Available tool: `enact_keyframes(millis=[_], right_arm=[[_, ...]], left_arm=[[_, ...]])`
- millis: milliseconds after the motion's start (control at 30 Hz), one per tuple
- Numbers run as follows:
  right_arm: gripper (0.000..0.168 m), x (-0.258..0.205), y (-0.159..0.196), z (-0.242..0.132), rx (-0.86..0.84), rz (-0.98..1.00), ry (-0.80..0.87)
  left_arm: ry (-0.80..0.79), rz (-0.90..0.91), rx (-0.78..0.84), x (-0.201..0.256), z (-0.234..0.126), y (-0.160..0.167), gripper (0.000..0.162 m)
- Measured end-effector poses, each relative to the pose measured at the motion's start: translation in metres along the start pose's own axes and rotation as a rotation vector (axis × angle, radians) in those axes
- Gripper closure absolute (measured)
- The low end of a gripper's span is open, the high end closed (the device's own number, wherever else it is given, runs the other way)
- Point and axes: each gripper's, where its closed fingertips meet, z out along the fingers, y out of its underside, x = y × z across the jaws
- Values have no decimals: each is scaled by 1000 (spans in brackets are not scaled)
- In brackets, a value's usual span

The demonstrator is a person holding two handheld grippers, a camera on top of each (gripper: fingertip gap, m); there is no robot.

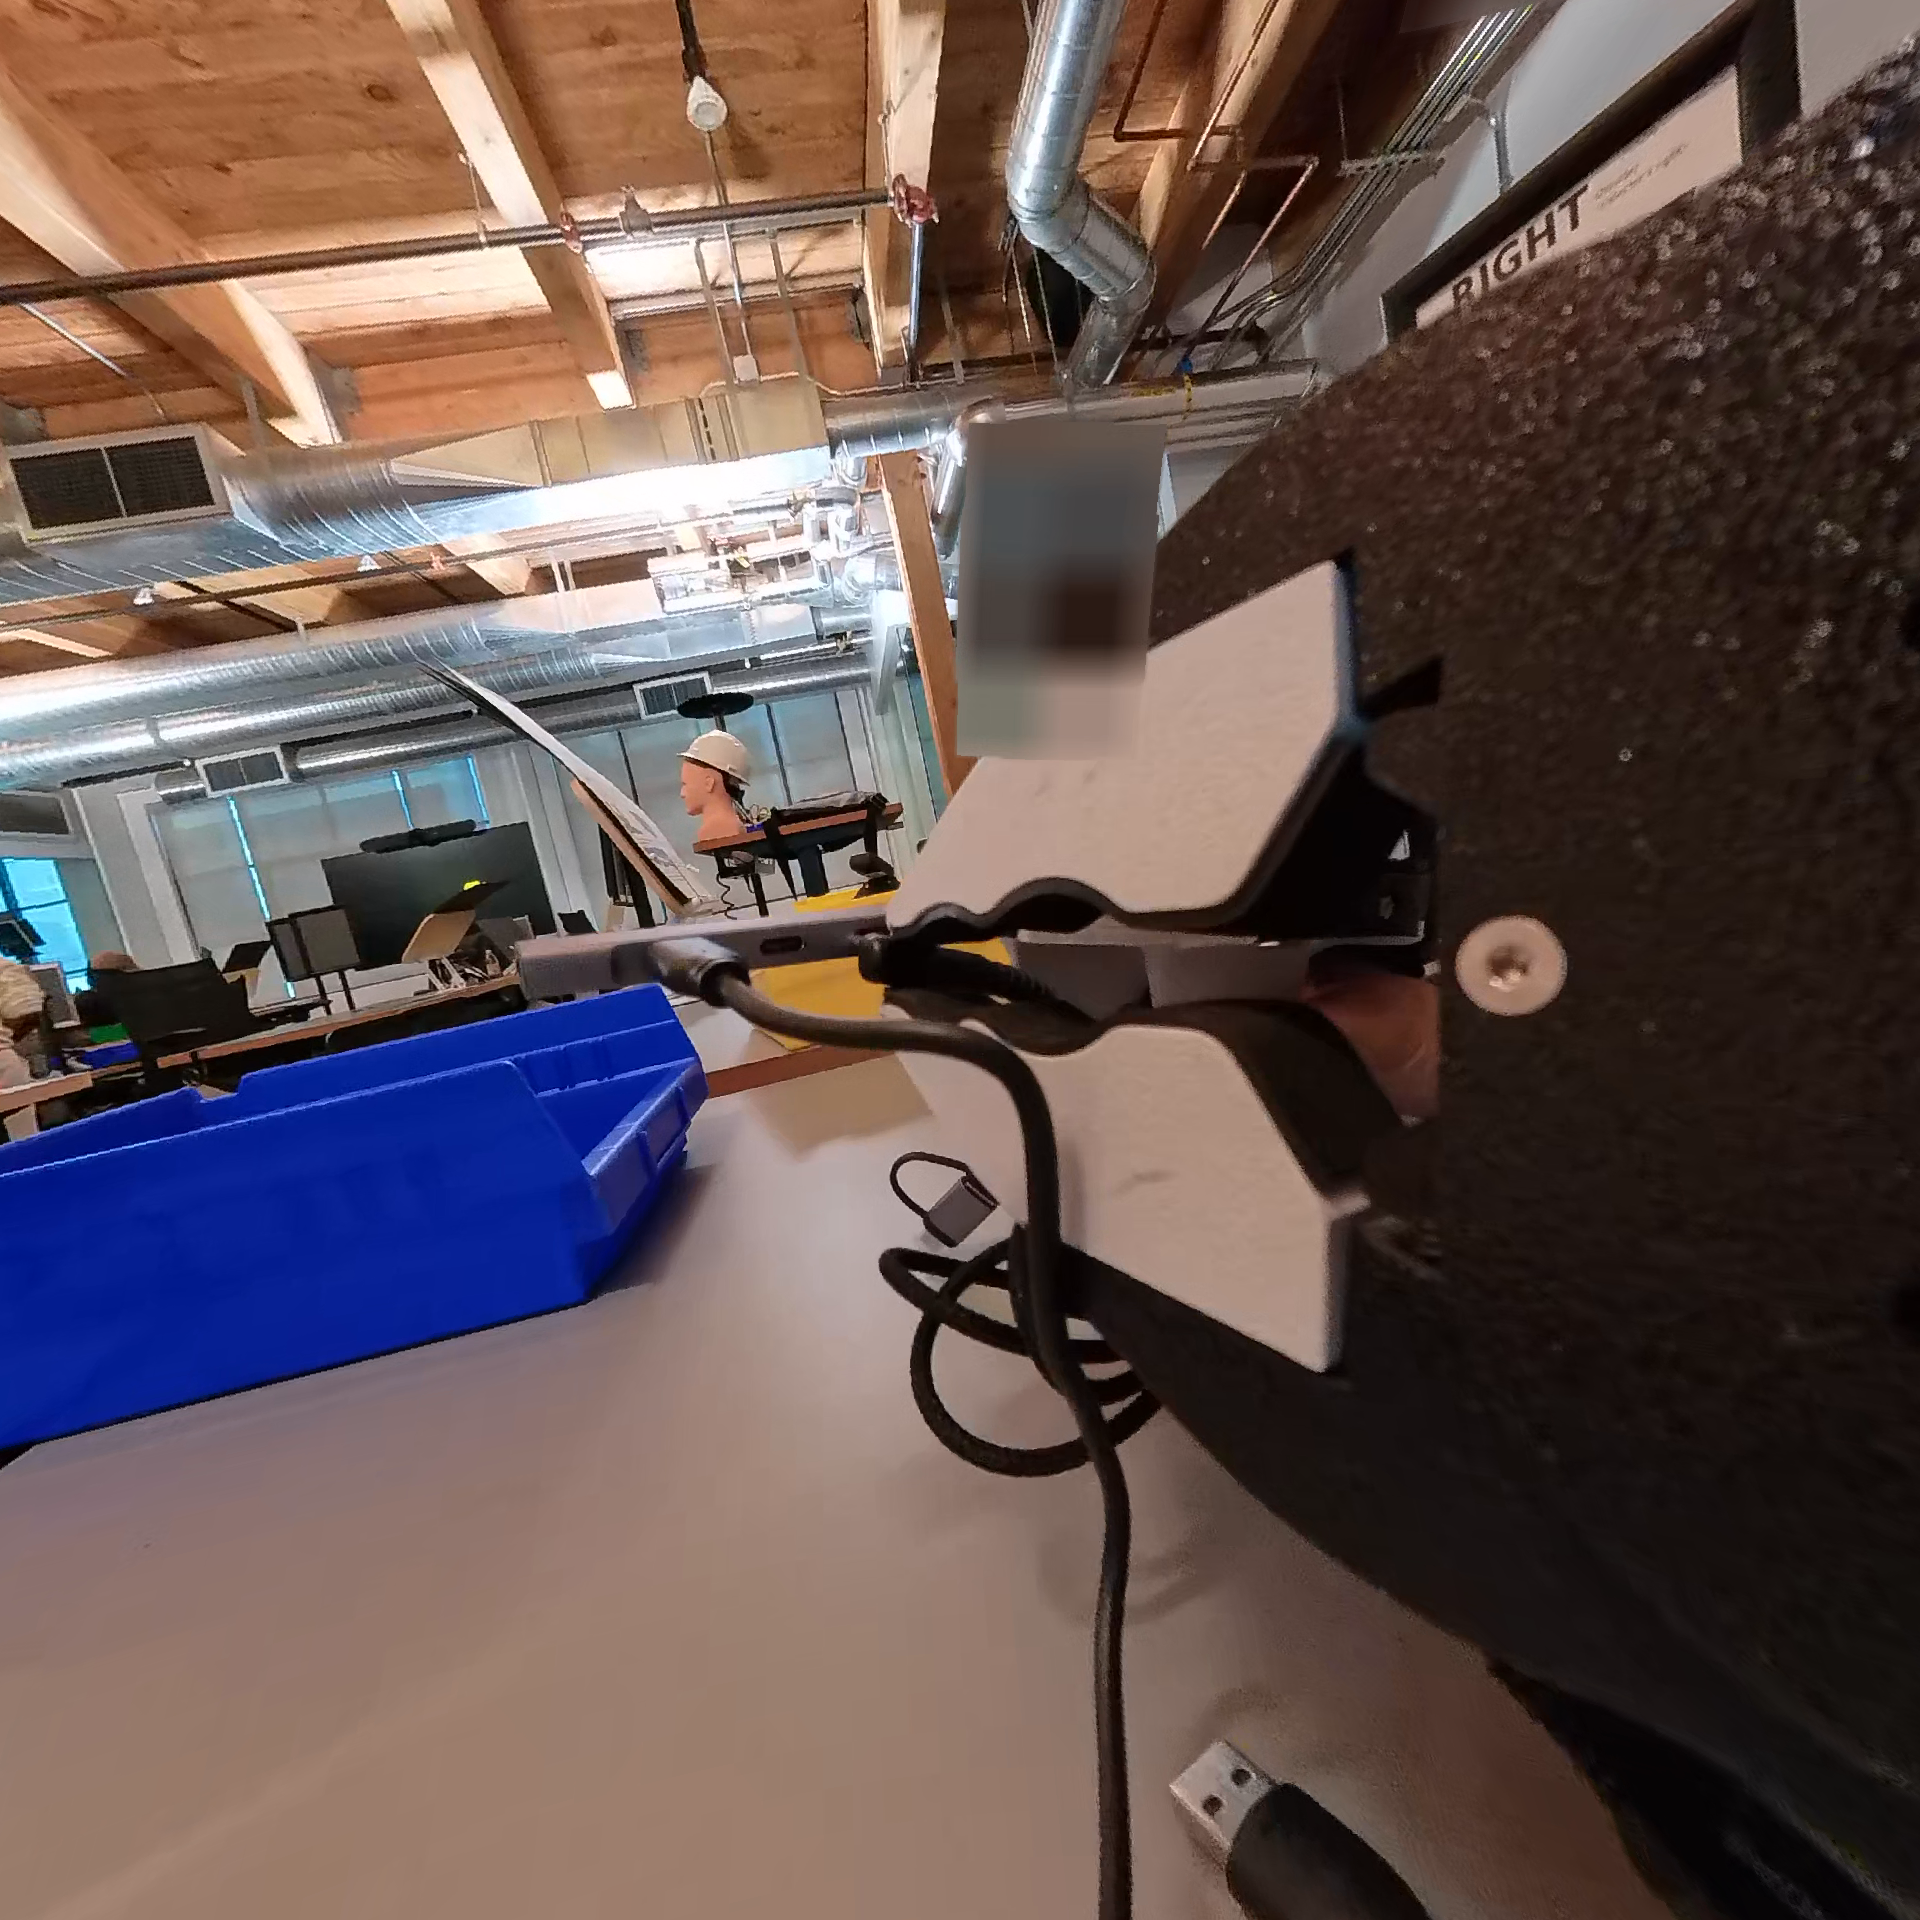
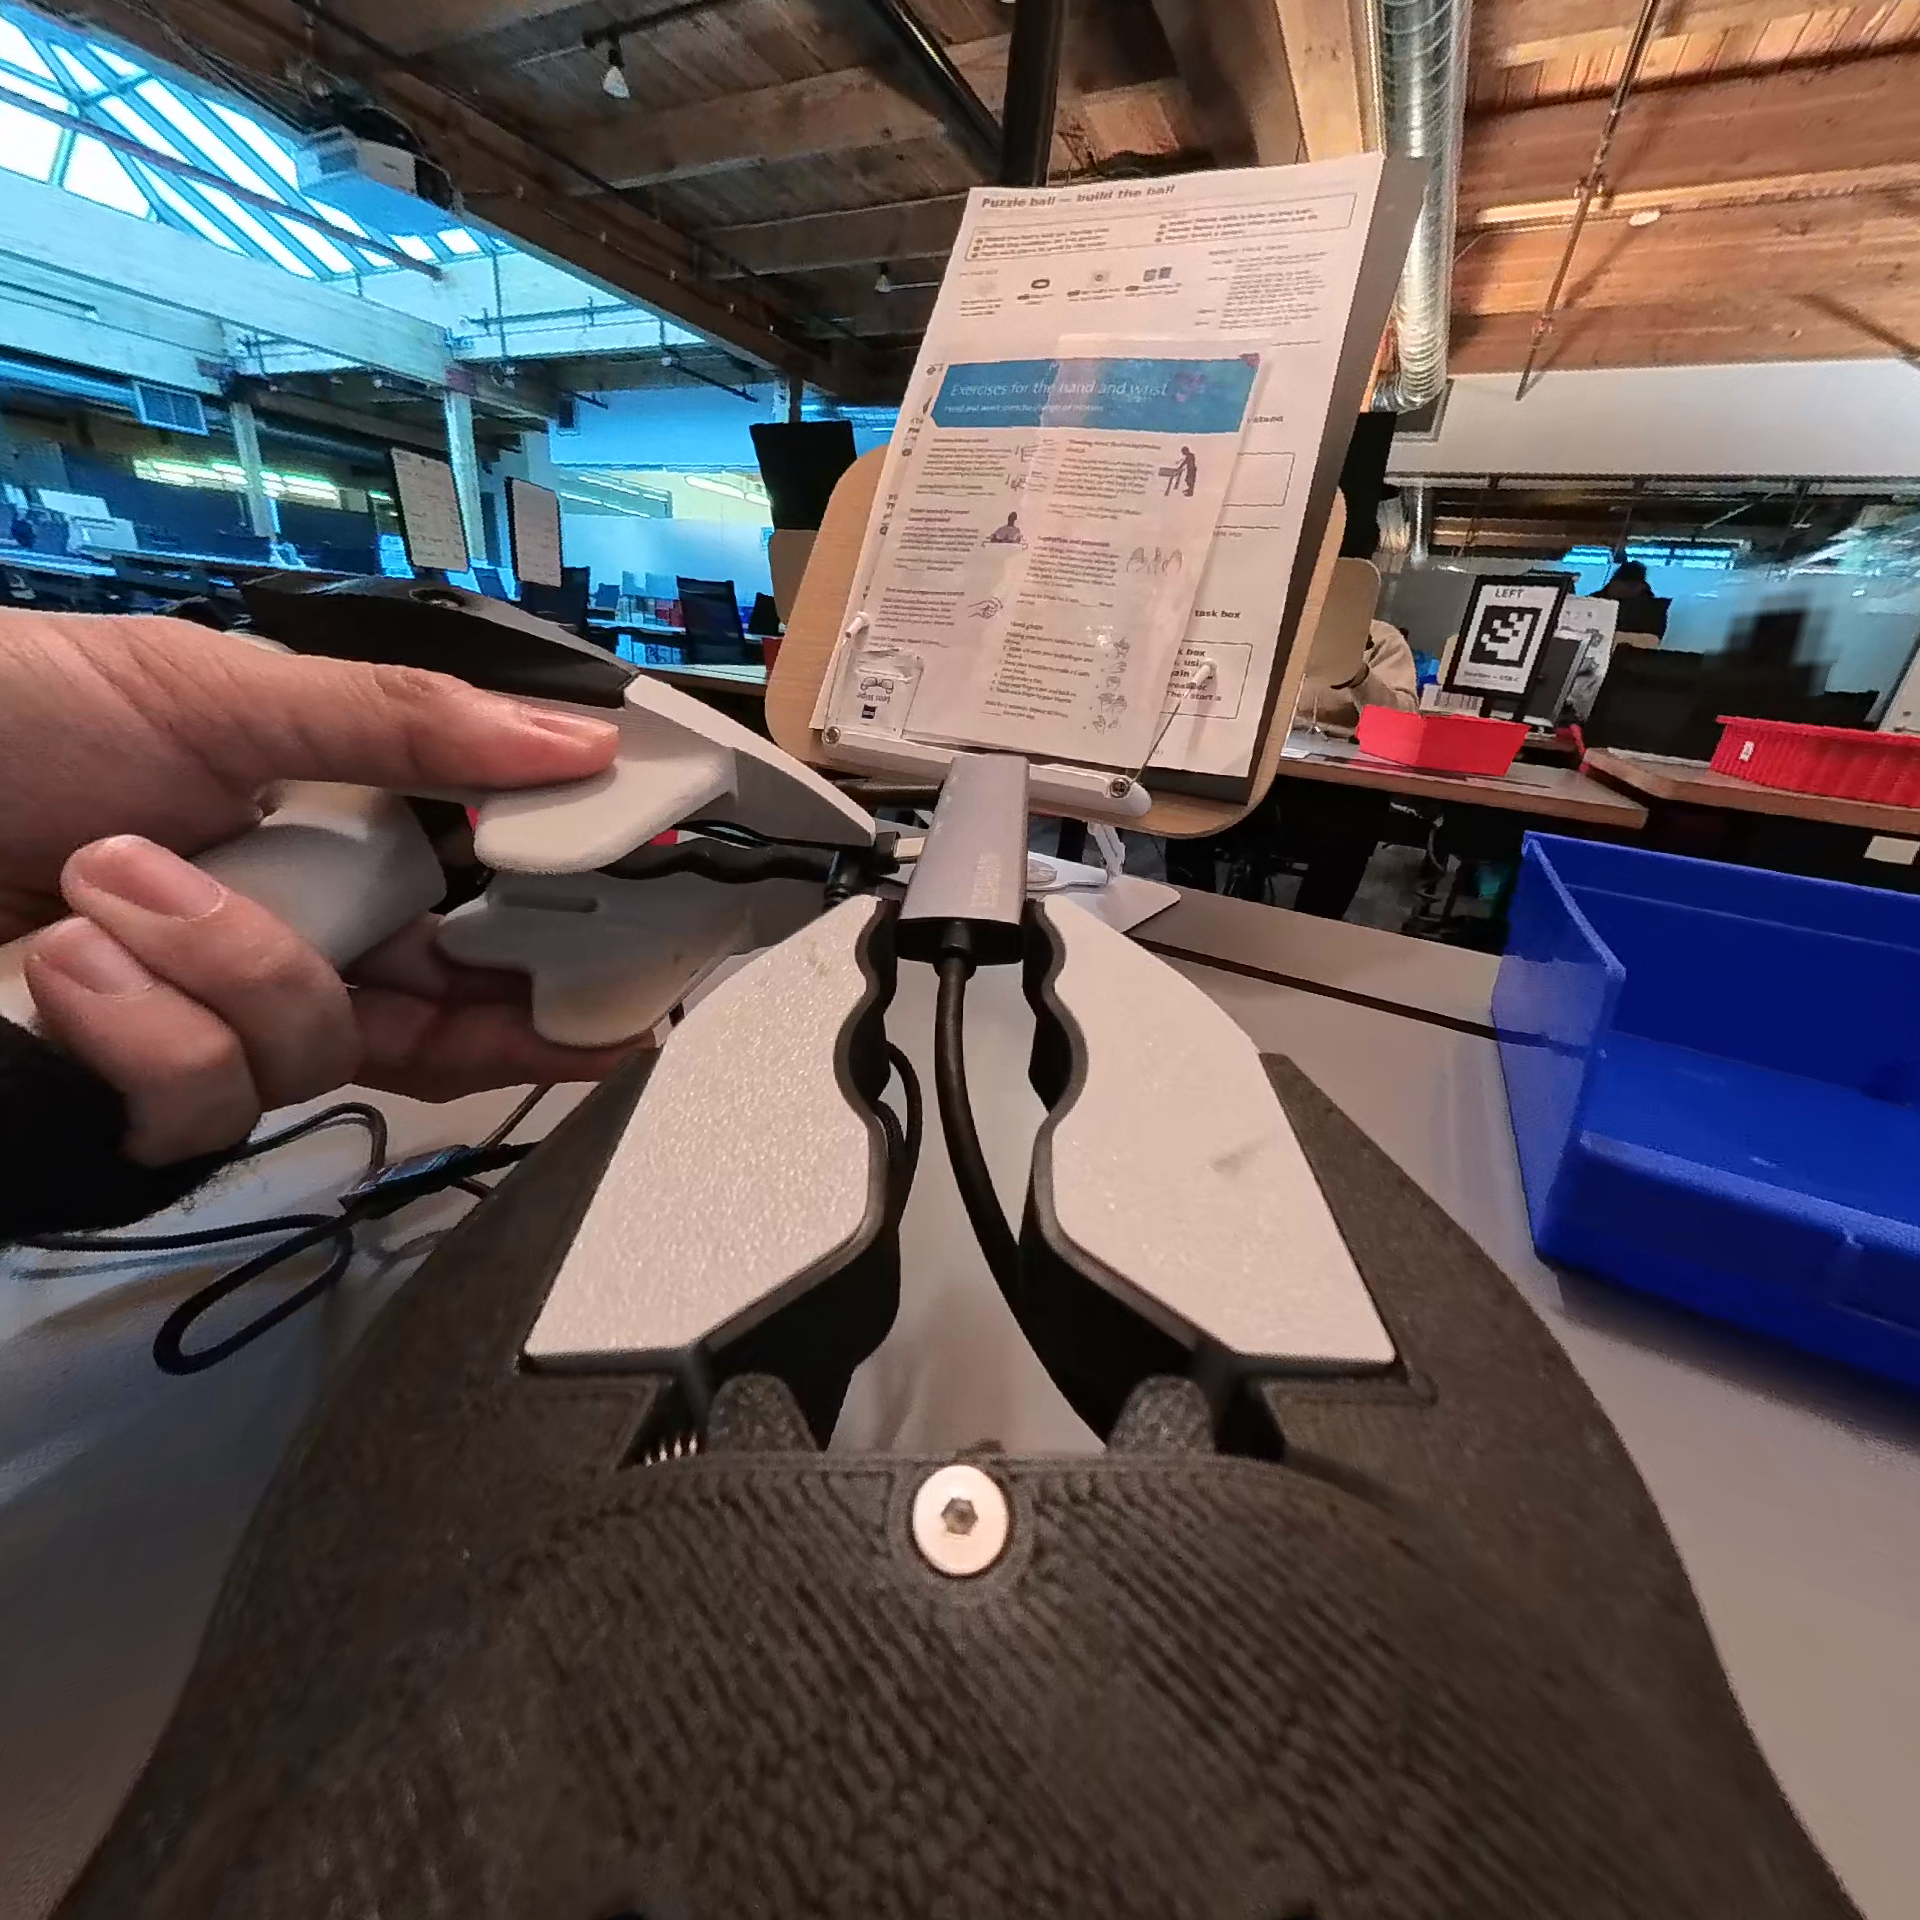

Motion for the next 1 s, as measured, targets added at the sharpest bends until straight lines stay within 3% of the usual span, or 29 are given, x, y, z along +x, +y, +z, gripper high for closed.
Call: enact_keyframes(millis=[433, 800, 1000], right_arm=[[144, -10, 3, 2, -18, -99, -15], [145, -11, 5, 4, -35, -66, -48], [144, -16, 8, 4, -49, -160, -43]], left_arm=[[13, -50, -17, -3, -10, -2, 155], [35, -95, -18, -5, -10, -3, 155], [59, -141, -18, -5, -12, -3, 155]])
